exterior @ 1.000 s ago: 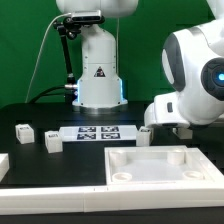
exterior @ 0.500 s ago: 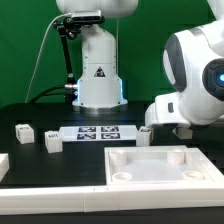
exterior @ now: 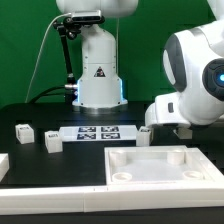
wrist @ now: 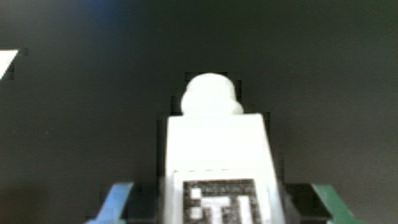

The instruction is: Assemble one leg

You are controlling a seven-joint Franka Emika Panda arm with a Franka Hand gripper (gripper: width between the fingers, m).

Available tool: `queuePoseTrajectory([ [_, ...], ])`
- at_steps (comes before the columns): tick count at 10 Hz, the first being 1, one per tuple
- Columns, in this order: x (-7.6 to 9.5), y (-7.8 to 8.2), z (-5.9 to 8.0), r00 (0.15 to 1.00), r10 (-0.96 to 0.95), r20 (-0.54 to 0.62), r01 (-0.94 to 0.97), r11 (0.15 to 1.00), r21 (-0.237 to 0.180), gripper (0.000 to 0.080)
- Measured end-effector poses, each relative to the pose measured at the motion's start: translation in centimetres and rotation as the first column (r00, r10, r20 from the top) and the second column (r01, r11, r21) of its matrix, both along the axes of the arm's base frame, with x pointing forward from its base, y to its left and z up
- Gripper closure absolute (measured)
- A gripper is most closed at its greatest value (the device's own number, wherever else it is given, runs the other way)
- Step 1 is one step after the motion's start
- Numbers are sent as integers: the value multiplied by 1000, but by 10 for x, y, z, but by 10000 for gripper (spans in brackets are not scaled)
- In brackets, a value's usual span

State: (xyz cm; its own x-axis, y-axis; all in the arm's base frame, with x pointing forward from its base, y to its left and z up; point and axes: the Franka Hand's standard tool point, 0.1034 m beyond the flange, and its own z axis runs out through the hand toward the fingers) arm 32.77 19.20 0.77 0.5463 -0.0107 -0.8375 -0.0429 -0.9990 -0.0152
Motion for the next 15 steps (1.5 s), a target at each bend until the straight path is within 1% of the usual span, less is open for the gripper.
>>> queuePoseTrajectory([
  [1,2,-2,4,1000,8,-5,-8,1000,16,512],
  [2,19,-12,26,1000,12,0,-12,999,48,512],
  [3,33,-18,46,1000,1,21,-2,999,52,511],
  [5,47,-23,77,1000,1,31,-3,998,62,511],
  [6,55,-23,91,998,-1,65,-3,998,63,511],
  [7,55,-23,90,997,-2,77,-3,998,63,511],
  [8,64,-19,83,988,-15,153,5,998,67,511],
  [9,69,-19,85,964,-28,265,11,998,65,511],
  [10,67,-20,86,937,-33,348,12,998,62,511],
  [11,70,-20,85,908,-39,418,14,998,62,511],
  [12,77,-22,86,853,-50,520,20,998,64,511],
  [13,83,-27,92,822,-44,568,3,997,73,511],
  [14,97,-30,105,788,-49,613,5,997,74,511],
  [15,116,-30,119,709,-49,704,-6,997,76,511],
])
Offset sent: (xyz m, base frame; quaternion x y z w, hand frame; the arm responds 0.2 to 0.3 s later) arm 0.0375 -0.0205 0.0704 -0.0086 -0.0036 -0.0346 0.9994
